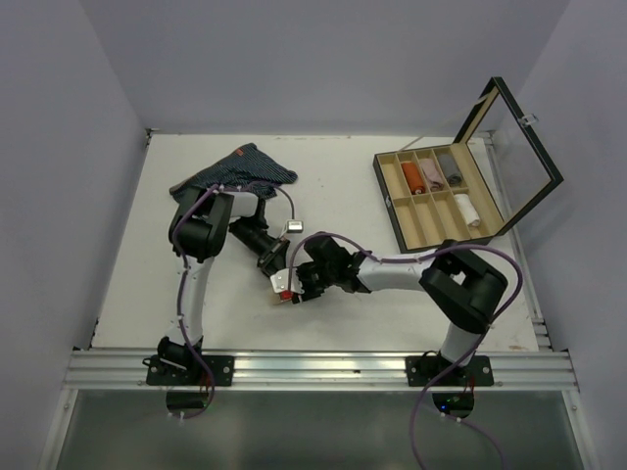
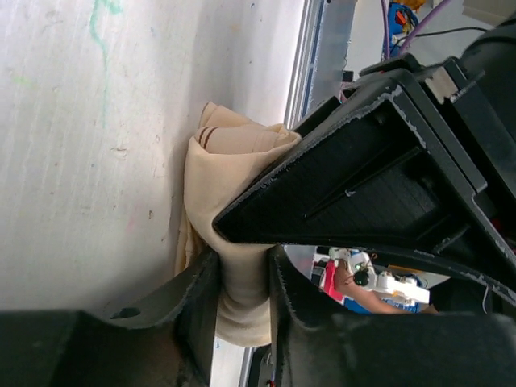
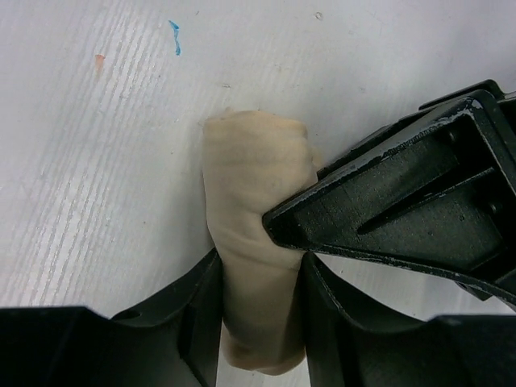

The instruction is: Roll the underwear

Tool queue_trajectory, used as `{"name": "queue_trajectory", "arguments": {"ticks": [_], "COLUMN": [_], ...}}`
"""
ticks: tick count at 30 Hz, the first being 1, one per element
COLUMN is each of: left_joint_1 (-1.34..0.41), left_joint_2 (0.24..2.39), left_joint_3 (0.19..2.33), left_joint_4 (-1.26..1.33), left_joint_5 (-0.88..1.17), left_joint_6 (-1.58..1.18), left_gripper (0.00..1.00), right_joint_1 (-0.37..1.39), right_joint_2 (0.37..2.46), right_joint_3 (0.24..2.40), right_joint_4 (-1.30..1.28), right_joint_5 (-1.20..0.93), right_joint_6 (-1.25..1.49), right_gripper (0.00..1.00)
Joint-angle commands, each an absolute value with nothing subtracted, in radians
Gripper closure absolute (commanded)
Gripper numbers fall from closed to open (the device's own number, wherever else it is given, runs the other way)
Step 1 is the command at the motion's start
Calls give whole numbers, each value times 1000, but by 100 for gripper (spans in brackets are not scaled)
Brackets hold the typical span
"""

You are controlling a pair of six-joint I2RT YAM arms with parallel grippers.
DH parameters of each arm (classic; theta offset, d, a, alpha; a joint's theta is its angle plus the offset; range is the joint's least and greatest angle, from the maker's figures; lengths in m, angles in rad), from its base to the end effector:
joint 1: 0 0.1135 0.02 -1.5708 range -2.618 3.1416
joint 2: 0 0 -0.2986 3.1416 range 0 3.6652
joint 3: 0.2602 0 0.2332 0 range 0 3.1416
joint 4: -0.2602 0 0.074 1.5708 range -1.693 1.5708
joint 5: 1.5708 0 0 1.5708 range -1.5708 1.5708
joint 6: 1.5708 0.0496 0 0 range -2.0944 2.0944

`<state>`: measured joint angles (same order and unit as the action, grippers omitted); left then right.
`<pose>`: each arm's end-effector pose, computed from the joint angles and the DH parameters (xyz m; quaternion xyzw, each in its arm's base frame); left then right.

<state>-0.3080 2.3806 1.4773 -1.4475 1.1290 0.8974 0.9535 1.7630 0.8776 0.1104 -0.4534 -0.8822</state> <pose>0.3255 -0.1506 0.1119 -0.2754 -0.7590 0.5668 0.1636 0.1854 0.2987 0.1871 -0.7664 0.4766 0.2205 0.3699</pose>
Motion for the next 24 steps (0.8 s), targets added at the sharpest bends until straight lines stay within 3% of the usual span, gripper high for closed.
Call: {"name": "queue_trajectory", "arguments": {"ticks": [1,3,14,24], "left_joint_1": [-295,-285,-74,-28], "left_joint_2": [2404,2356,1996,1510], "left_joint_3": [1443,1456,1597,1476], "left_joint_4": [-1178,-1170,-1123,-706], "left_joint_5": [1039,1032,894,822], "left_joint_6": [891,876,841,639], "left_gripper": [68,66,59,58], "right_joint_1": [974,973,943,631], "right_joint_2": [1848,1850,1713,1668], "right_joint_3": [922,936,942,1106], "right_joint_4": [-208,-251,-311,-440], "right_joint_5": [-572,-569,-546,-724], "right_joint_6": [-897,-891,-617,-298], "right_gripper": [90,100,100,100]}}
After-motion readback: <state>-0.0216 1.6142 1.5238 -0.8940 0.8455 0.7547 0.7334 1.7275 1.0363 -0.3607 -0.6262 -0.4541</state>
